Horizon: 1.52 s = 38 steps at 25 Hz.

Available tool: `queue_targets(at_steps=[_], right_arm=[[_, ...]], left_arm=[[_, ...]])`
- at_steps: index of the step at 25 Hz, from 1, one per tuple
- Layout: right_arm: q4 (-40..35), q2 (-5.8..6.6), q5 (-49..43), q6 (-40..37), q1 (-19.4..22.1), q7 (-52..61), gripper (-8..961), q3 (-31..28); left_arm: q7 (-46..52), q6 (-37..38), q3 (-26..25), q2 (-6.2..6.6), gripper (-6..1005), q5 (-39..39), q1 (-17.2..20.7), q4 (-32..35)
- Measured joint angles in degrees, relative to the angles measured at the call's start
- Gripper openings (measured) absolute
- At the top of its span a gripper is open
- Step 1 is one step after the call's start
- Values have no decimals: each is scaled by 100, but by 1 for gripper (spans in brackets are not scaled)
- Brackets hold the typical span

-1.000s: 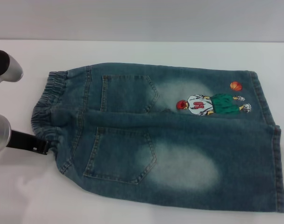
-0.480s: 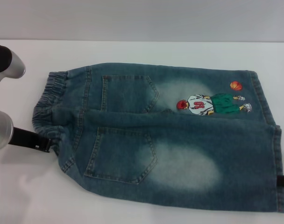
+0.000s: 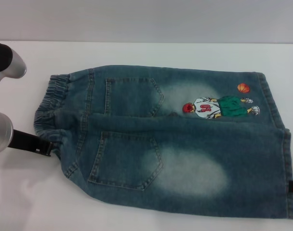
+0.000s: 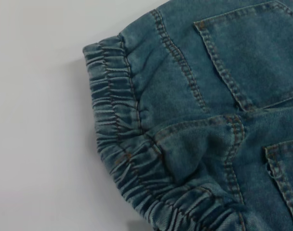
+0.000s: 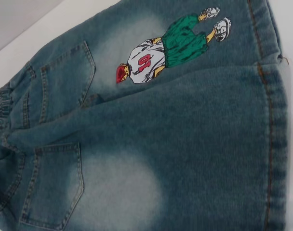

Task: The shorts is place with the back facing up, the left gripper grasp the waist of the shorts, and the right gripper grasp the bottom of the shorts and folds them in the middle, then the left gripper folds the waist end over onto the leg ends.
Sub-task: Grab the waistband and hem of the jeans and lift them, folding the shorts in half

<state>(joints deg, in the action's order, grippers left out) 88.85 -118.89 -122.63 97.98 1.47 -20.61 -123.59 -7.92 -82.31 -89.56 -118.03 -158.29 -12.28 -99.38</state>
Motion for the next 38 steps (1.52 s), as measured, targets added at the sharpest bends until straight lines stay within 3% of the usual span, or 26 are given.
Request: queue_targets(at_steps=[38], right_arm=[[-447,-20,-324,-360,91,0,706,223]], left_arm=[[-39,-84,0,0,93,8,-216,61]])
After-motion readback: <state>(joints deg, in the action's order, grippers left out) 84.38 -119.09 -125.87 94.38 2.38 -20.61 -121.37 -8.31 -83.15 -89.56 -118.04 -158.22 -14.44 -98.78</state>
